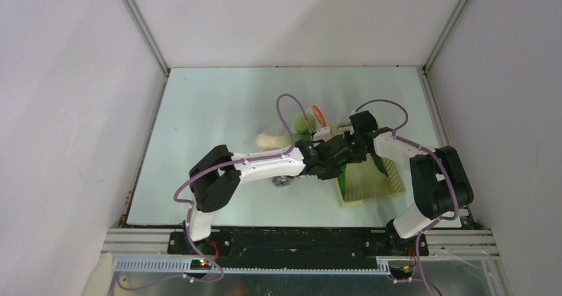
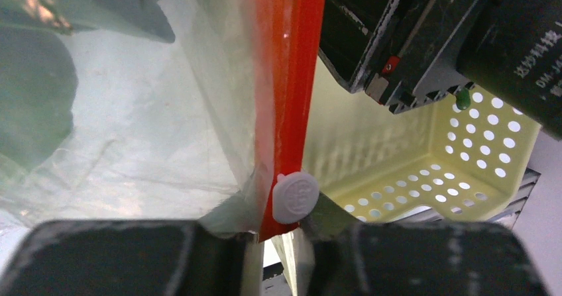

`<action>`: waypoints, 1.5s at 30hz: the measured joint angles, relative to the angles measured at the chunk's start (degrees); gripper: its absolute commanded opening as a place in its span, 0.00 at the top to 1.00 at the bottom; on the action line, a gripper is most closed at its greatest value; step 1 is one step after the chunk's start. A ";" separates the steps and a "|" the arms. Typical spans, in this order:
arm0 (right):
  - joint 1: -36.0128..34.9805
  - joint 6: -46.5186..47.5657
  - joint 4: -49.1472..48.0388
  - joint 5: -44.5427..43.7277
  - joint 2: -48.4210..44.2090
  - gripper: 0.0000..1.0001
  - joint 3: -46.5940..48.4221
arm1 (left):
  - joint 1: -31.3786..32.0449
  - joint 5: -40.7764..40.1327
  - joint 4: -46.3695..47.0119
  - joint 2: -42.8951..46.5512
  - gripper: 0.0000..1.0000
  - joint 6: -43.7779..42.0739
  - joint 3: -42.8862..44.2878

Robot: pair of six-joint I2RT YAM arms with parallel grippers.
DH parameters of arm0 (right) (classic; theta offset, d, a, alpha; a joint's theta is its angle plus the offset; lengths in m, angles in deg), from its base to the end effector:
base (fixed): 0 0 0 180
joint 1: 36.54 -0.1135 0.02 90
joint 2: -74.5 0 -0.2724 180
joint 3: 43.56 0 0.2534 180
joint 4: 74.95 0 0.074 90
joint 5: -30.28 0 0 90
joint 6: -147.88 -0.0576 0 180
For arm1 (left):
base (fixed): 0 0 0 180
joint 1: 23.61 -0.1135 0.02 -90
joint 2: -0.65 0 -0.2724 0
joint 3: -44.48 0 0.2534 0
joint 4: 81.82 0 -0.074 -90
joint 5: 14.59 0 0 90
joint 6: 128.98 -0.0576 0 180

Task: Place the food in the zip-top bag and seal the zipper
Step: Pick up the fake vegetable from the bin.

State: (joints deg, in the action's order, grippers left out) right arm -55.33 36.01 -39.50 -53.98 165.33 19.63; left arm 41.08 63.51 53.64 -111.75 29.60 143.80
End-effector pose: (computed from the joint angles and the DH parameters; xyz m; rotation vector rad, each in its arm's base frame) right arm 0.2896 0.1046 0.1512 0.0404 2.7137 0.3531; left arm 0.1990 -0.3931 0.1979 -0.1712 2.6638 -0.6008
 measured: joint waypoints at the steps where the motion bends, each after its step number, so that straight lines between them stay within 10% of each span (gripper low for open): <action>1: -0.31 0.00 0.20 -0.07 -0.09 0.94 0.00 | -0.07 0.02 -0.28 -0.07 0.88 0.11 0.07; 35: -1.27 2.08 7.13 0.74 -19.80 1.00 -3.39 | -0.44 1.11 -9.64 -1.73 1.00 2.45 4.94; 45: 2.62 1.92 8.33 -0.31 -23.37 1.00 -5.73 | -0.85 -0.42 -7.19 -1.79 0.68 1.60 4.94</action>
State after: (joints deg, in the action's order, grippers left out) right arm -52.71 37.93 -31.17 -54.29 141.96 13.90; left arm 40.22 63.10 46.45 -113.54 31.19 148.74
